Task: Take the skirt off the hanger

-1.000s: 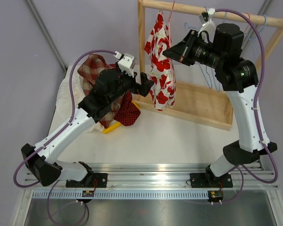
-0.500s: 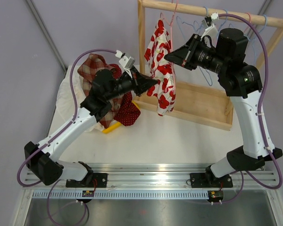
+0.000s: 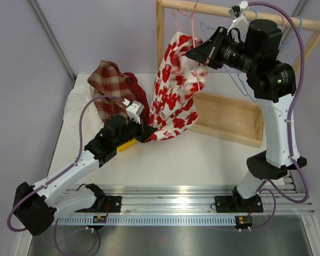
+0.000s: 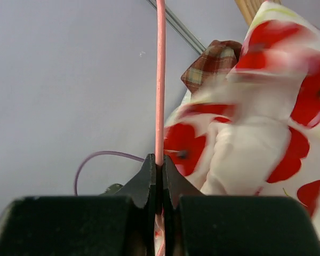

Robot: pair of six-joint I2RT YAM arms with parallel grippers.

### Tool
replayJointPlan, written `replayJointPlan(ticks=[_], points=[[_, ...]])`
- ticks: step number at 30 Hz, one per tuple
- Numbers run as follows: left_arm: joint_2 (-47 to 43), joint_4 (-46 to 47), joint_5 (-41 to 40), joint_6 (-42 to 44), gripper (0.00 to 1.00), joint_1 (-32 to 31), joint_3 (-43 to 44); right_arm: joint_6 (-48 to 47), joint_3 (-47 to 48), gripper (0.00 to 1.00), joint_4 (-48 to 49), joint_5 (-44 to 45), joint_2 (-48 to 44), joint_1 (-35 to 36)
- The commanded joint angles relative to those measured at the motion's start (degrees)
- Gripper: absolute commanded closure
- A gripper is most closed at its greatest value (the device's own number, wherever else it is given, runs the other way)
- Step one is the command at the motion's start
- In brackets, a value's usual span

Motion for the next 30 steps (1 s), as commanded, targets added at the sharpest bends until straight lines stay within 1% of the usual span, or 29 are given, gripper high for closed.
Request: replayJointPlan(ticks=[1, 4, 6, 7, 8, 9, 10, 11, 12, 13, 16, 17, 18, 19, 20, 21, 22, 23, 26, 27, 28, 29, 30], points=[[1.7, -7.1, -7.8, -3.1, 1.0, -0.8, -5.2, -0.3, 4.4, 1.0, 8.9, 1.1, 0.1, -2.4], [2.3, -5.1, -7.3, -6.8, 1.0, -1.2, -8.8, 0.9, 3.0, 1.0, 10.3, 0.6, 0.3, -3.6], [0.1, -4.6, -8.4, -7.5, 1.0, -2.2, -8.9, 0.9, 0.2, 1.0, 10.3, 0.2, -0.9, -3.6], [-0.7, -7.1, -9.5, -7.3, 1.0, -2.4, -7.9, 0.8, -1.6, 1.0, 10.9, -0.1, -1.5, -3.6], [-1.5, -9.3, -11.0, -6.2, 1.0, -2.4, -5.9, 0.5, -6.1, 1.0, 11.4, -0.2, -2.3, -3.6], [-2.2, -11.6, -14.3, -5.2, 1.0, -2.5, -0.9, 0.4, -8.3, 1.0, 12.6, 0.0, -4.4, -3.6], [-3.0, -16.0, -15.8, -4.2, 1.0, -2.3, 2.7, 0.2, -10.5, 1.0, 13.2, 0.8, -5.3, -3.6], [-3.1, -18.1, -17.4, -1.7, 1.0, -2.3, 6.1, -0.2, -13.8, 1.0, 13.7, 1.3, -6.0, -3.7], [-2.8, -19.9, -19.1, -0.2, 1.0, -2.3, 9.6, -0.3, -15.0, 1.0, 14.3, 1.6, -7.2, -3.7], [-1.4, -23.3, -22.0, 1.3, 1.0, -2.0, 18.0, -0.4, -15.7, 1.0, 14.3, 2.0, -7.4, -3.9], [2.4, -26.7, -25.1, 7.9, 1.0, -0.5, 30.3, -0.5, -15.8, 1.0, 14.0, 1.7, -6.3, -4.1], [5.7, -28.4, -25.1, 9.3, 1.0, 2.6, 38.0, -0.5, -15.4, 1.0, 13.7, 1.6, -5.9, -4.2], [8.0, -29.3, -24.5, 11.0, 1.0, 4.6, 41.5, -0.5, -14.1, 1.0, 13.1, 1.5, -4.8, -4.3], [9.9, -30.9, -22.8, 11.5, 1.0, 9.4, 44.9, -0.5, -13.3, 1.0, 12.8, 1.5, -4.2, -4.3], [14.0, -31.5, -21.9, 11.8, 1.0, 11.8, 51.8, -0.5, -12.0, 1.0, 12.6, 1.6, -3.8, -4.6], [15.7, -32.2, -20.8, 11.9, 1.0, 14.1, 54.9, -0.5, -11.4, 1.0, 12.5, 1.6, -2.8, -4.9], [17.6, -33.4, -20.7, 11.9, 1.0, 18.5, 58.4, -0.4, -10.8, 1.0, 12.5, 1.9, -2.4, -5.0], [21.7, -34.2, -20.4, 11.5, 1.0, 20.4, 64.6, -0.2, -9.6, 1.0, 12.3, 2.0, -1.8, -5.7], [28.5, -37.2, -19.8, 9.7, 1.0, 27.7, 74.0, 0.4, -7.3, 1.0, 11.2, 1.9, 0.6, -6.5], [33.6, -37.9, -19.4, 9.1, 1.0, 29.2, 79.3, 0.5, -6.9, 1.0, 10.6, 1.9, 1.8, -6.8], [36.0, -39.9, -19.1, 8.3, 1.0, 32.0, 81.5, 0.5, -6.6, 1.0, 10.4, 2.0, 2.2, -6.9], [38.3, -40.8, -18.7, 6.6, 1.0, 33.2, 83.6, 0.5, -7.0, 1.0, 10.4, 1.9, 2.5, -7.0], [42.1, -40.9, -16.3, 5.8, 1.0, 35.1, 84.2, 0.4, -7.5, 1.0, 10.8, 2.0, 2.7, -7.1]])
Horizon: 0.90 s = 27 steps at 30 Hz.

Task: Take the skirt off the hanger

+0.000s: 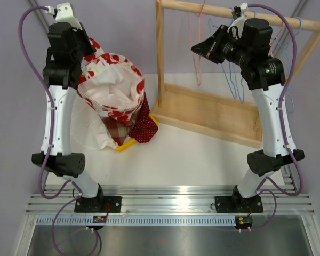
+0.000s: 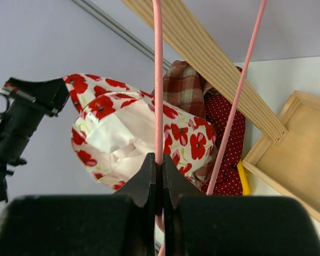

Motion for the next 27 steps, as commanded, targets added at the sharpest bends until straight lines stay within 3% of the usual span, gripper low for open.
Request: replayJointPlan(ticks=[1, 4, 5, 6, 7, 8, 11, 14, 20, 21, 22, 24, 27], points=[[9.0, -4.9, 5.0, -3.4, 1.0, 5.3, 3.4, -0.3, 1.0, 1.0, 2.5, 1.1, 1.2, -0.8], [13.4, -6.1, 7.1, -5.7, 1.0, 5.7, -2.1, -0.3, -2.2, 1.0, 3.7, 1.5, 0.7, -1.1], [13.8, -6.7, 9.0, -7.5, 0.9, 5.7, -3.9, -0.3, -3.3, 1.0, 4.0, 1.4, 0.7, -1.3], [13.9, -7.0, 10.8, -8.3, 0.66, 5.7, -6.8, -0.3, -3.6, 1.0, 4.1, 1.3, 0.8, -1.5], [12.1, -6.1, 11.5, -9.2, 0.21, 5.6, -12.9, -0.3, -3.7, 1.0, 4.0, 1.2, 0.9, -1.7], [10.2, -4.7, 11.8, -10.6, 0.01, 5.4, -17.5, -0.4, -3.8, 1.0, 4.0, 1.2, 1.1, -1.6], [-2.9, 2.1, 8.2, -12.0, 0.01, 3.7, -34.0, -0.6, -4.1, 1.0, 3.8, 1.0, 1.5, -1.7], [-14.8, 3.4, 4.4, -11.8, 0.01, 0.6, -43.9, -0.9, -4.8, 1.0, 3.7, 1.2, 1.7, -1.9], [-30.9, -1.8, 3.2, -11.1, 0.01, -2.9, -54.9, -0.3, -9.0, 0.97, 3.1, 1.3, 1.7, -2.1], [-34.4, -3.7, 2.3, -10.8, 0.01, -3.2, -56.5, -0.2, -9.9, 0.87, 3.3, 0.4, 1.5, -2.1], [-35.9, -4.7, 1.5, -10.4, 0.01, -3.3, -57.4, -0.1, -10.8, 0.68, 3.6, -0.1, 1.0, -2.1], [-38.7, -6.7, -0.3, -9.5, 0.01, -3.3, -60.0, 0.6, -14.2, 0.05, 5.0, -0.6, -1.2, -2.1], [-43.0, -7.5, -1.6, -8.6, 0.01, -3.3, -63.2, 1.4, -18.9, 0.01, 7.2, -1.0, -5.6, -2.1]])
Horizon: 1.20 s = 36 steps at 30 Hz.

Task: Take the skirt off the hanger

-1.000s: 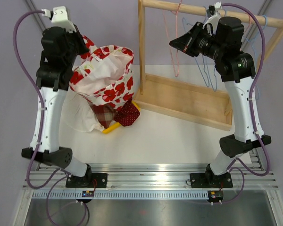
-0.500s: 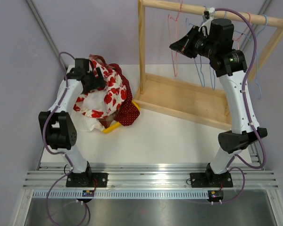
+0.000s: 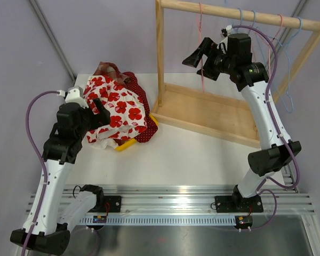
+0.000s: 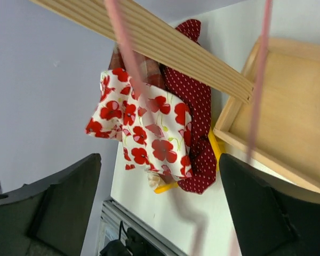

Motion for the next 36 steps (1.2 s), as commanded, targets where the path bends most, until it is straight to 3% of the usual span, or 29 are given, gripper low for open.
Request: replayJointPlan(ticks=[1, 9, 14, 17, 26, 36], points=[[-1.6, -3.9, -3.2, 1.5, 0.01, -0.1, -5.8, 0.9, -3.0, 0.01, 3.9, -1.2, -7.2, -0.3], [-6.7, -1.5, -2.2, 0.6, 0.01, -0.2, -14.3, 4.7, -12.2, 0.01, 11.8, 0.4, -26.7, 3.6], [-7.2, -0.7, -1.9, 0.6, 0.01, -0.2, -14.9, 15.4, -16.7, 0.01, 21.7, 0.3, -36.4, 7.5], [-6.8, -0.6, -1.4, 0.7, 0.01, -0.3, -15.1, 20.0, -13.8, 0.01, 21.3, 0.5, -37.8, 7.5], [-4.3, -0.4, -2.0, 0.7, 0.01, -0.4, -15.2, 20.9, -8.6, 0.01, 20.1, 5.0, -38.2, 7.6], [-5.7, 0.3, 0.9, 0.9, 0.01, -0.4, -14.5, 22.3, -13.7, 0.0, 25.6, 5.1, -38.5, 7.5]])
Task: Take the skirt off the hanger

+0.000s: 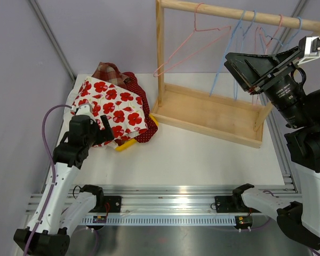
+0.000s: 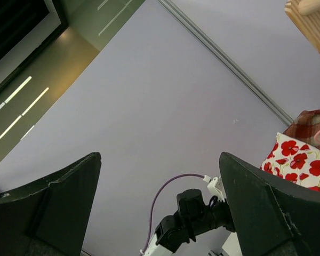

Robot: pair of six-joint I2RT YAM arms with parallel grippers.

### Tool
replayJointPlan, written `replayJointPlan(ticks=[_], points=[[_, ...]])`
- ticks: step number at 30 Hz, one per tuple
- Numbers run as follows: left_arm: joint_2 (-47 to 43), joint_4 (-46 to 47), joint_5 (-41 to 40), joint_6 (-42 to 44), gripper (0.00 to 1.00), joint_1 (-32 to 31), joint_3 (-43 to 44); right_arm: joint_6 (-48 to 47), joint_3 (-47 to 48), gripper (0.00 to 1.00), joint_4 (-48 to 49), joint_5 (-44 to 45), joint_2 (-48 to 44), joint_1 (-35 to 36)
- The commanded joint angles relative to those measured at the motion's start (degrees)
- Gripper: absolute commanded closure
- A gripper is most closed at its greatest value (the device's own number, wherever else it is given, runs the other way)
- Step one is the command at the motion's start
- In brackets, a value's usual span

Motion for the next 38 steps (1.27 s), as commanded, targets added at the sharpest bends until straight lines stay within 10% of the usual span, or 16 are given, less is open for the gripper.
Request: replayJointPlan(ticks=[1, 27, 38], points=[[-2.2, 3.0, 2.3, 0.8, 0.01, -0.3, 0.6, 2.2, -2.1, 0.01, 5.2, -0.5, -0.5, 0.3], [-24.8, 12.0, 22.3, 4.1, 0.01, -0.2, -3.6, 6.2, -8.7, 0.01, 13.8, -4.8, -2.3, 0.2], [-23.7, 11.7, 20.2, 3.7, 0.01, -0.2, -3.6, -19.1, -14.4, 0.01, -4.5, 9.9, -6.4, 0.3]])
